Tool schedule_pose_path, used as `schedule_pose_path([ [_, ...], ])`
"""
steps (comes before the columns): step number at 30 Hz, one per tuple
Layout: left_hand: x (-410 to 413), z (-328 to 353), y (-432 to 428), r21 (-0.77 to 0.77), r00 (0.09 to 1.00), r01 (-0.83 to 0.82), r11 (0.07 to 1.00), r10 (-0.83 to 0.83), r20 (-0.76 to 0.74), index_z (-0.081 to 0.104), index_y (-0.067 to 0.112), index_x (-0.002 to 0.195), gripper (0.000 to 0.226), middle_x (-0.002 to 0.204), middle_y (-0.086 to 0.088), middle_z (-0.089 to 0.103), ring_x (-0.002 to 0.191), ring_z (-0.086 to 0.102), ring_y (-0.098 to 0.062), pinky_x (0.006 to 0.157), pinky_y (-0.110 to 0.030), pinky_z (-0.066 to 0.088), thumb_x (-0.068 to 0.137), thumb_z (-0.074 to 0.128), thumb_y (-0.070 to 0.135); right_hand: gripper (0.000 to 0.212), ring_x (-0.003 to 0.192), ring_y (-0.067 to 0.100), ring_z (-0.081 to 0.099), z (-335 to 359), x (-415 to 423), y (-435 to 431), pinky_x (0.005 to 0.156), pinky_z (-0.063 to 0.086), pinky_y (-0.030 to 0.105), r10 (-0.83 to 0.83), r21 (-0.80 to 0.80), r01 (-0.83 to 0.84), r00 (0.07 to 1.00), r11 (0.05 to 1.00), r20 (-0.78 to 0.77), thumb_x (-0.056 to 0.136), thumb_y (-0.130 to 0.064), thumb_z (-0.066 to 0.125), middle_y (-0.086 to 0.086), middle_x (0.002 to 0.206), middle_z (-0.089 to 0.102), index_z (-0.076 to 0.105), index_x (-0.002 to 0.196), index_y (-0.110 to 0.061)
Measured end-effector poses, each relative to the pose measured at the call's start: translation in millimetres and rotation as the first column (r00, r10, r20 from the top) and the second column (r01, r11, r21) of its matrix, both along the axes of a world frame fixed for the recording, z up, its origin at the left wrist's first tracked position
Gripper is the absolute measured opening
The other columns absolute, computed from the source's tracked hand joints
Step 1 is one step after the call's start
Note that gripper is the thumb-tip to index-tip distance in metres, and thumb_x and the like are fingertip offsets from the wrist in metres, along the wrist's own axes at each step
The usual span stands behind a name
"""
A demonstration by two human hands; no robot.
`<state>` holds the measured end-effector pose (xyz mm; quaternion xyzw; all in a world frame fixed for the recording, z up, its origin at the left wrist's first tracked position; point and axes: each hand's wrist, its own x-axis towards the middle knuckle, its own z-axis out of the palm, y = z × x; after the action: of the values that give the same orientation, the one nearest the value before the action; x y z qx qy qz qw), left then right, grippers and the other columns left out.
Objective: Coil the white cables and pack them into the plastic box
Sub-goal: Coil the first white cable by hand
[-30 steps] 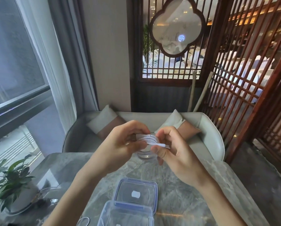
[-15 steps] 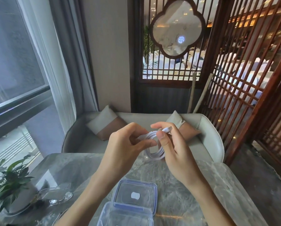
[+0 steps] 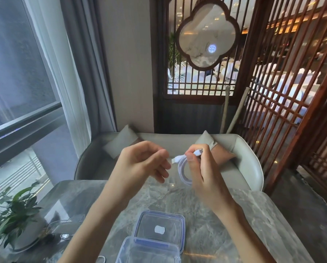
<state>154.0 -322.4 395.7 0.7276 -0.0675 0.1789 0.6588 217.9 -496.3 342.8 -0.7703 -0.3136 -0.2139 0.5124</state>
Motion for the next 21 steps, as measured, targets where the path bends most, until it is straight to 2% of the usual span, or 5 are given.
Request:
schedule_pose_path([
  [4, 4, -6, 0, 0.196, 0.987, -0.150, 0.969, 0.134, 0.092, 0.070, 0.017, 0.095, 0.007, 0.076, -0.004, 0.071, 0.069, 0.066, -0.017, 0.060, -0.029, 0.056, 0.093, 0.065, 0.021, 0.019, 0.067, 0.001, 0.047, -1, 0, -3, 0.066, 0.040, 0.014, 0.117, 0.113, -0.104, 0.986, 0.988, -0.118, 0.105, -0.035, 0.036, -0.019, 0.079, 0.051, 0.047, 0.098, -0.021],
  [7, 7, -7, -1, 0.232, 0.999, -0.015, 0.973, 0.025, -0.038, 0.073, 0.016, 0.099, 0.012, 0.079, -0.001, 0.072, 0.075, 0.067, -0.016, 0.062, -0.027, 0.056, 0.093, 0.064, 0.021, 0.019, 0.064, 0.008, 0.044, 5, -4, -5, 0.061, 0.044, 0.024, 0.183, 0.161, -0.160, 0.973, 0.974, -0.142, 0.103, -0.042, 0.037, -0.001, 0.081, 0.048, 0.050, 0.098, -0.028],
  [9, 8, -8, -2, 0.152, 0.990, 0.073, 0.986, -0.053, -0.130, 0.073, 0.005, 0.094, 0.012, 0.074, -0.006, 0.069, 0.068, 0.064, -0.017, 0.060, -0.025, 0.054, 0.092, 0.066, 0.014, 0.018, 0.064, 0.012, 0.045, 7, -5, -5, 0.060, 0.045, 0.029, 0.189, 0.149, -0.168, 0.973, 0.974, -0.136, 0.102, -0.042, 0.037, -0.002, 0.080, 0.048, 0.050, 0.099, -0.030],
  [13, 6, -4, -1, -0.223, 0.925, 0.261, 0.939, -0.309, -0.220, 0.067, 0.002, 0.081, 0.017, 0.073, -0.014, 0.060, 0.065, 0.059, -0.019, 0.059, -0.023, 0.051, 0.084, 0.073, 0.017, 0.020, 0.080, 0.005, 0.054, 6, -5, -4, 0.075, 0.041, 0.010, 0.100, 0.036, -0.101, 0.995, 0.994, 0.017, 0.103, -0.031, 0.036, -0.019, 0.093, 0.052, 0.049, 0.101, -0.016],
  [21, 5, -11, -17, -0.138, 0.894, 0.354, 0.925, -0.378, -0.239, 0.056, -0.001, 0.097, 0.036, 0.083, -0.008, 0.067, 0.072, 0.062, -0.014, 0.061, -0.022, 0.048, 0.073, 0.083, 0.006, 0.019, 0.077, 0.003, 0.058, 10, -15, -2, 0.076, 0.048, 0.015, 0.248, 0.204, -0.225, 0.964, 0.953, -0.099, 0.103, -0.037, 0.036, -0.014, 0.087, 0.058, 0.049, 0.099, -0.025],
])
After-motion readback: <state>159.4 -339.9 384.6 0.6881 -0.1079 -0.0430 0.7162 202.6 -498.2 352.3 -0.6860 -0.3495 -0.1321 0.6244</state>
